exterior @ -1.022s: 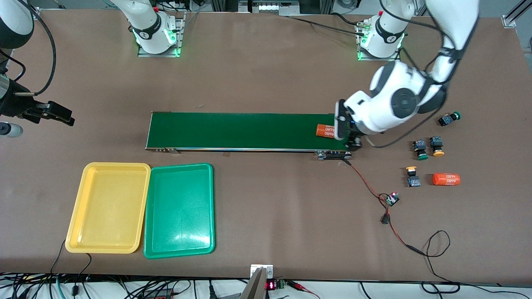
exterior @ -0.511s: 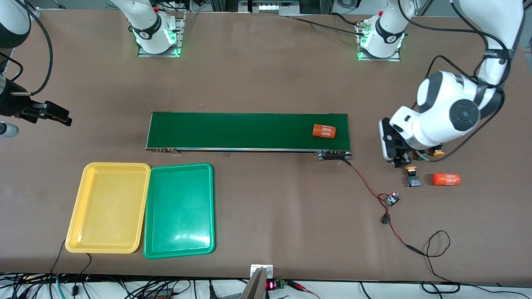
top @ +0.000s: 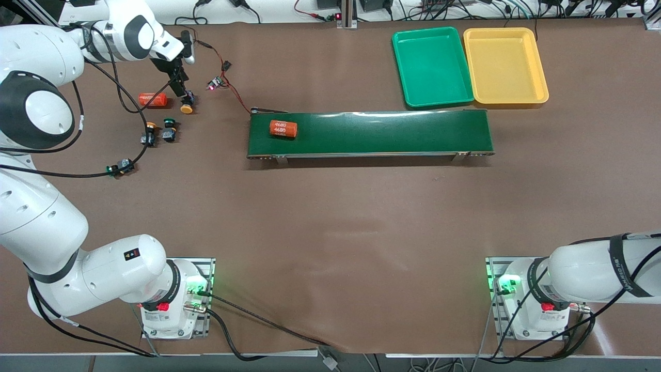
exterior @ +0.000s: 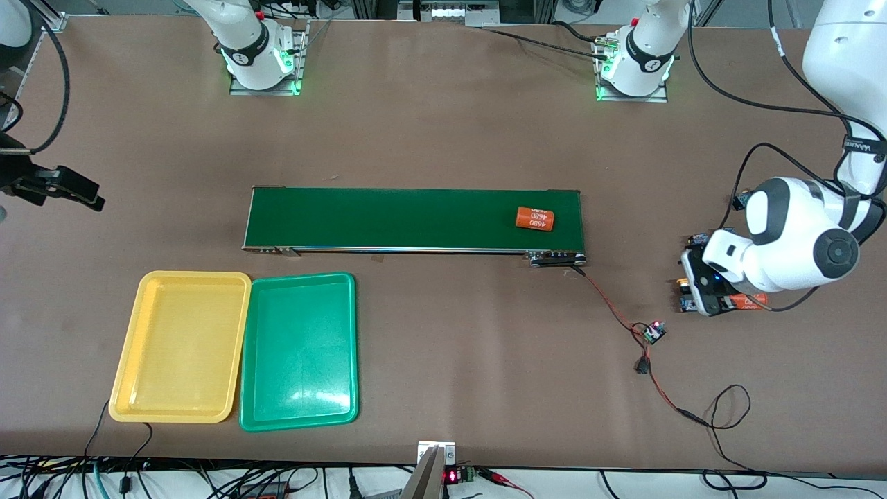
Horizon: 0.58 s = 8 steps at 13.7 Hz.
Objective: Sort buttons by color to trays
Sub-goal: 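Move the left gripper back to the yellow-capped push button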
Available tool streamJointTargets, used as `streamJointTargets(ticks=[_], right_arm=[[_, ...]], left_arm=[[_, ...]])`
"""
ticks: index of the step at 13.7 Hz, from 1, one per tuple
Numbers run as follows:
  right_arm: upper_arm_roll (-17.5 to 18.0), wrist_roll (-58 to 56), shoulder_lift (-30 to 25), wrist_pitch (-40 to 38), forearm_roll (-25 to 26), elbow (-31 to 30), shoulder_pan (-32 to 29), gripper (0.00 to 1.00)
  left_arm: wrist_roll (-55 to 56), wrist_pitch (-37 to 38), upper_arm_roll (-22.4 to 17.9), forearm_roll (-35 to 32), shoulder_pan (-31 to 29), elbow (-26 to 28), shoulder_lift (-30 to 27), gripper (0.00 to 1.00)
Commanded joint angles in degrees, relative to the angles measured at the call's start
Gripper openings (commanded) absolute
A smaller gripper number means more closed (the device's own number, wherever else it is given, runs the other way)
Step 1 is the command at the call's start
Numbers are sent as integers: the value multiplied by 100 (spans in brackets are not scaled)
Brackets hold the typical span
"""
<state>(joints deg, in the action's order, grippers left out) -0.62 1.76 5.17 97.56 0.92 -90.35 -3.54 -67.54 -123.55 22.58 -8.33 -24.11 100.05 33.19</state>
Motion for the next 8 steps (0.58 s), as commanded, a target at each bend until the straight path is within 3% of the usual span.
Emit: streamJointTargets(ticks=[1, 3, 7, 8], right_arm=[[10, 35, -7, -44, -39, 61, -102, 100], [10, 26, -7, -44, -39, 61, -147, 100], [10, 26, 2, -44, -48, 61, -138, 100], [10, 44, 11, -35, -57, 61, -138, 100]], left_arm=[[1326, 138, 0, -99, -49, -196, 74, 100], [2267, 173, -43, -90, -128, -196, 83, 100], [5665, 867, -17, -90, -94, -196, 65, 100], [5995, 867, 0, -160, -85, -196, 48, 100]])
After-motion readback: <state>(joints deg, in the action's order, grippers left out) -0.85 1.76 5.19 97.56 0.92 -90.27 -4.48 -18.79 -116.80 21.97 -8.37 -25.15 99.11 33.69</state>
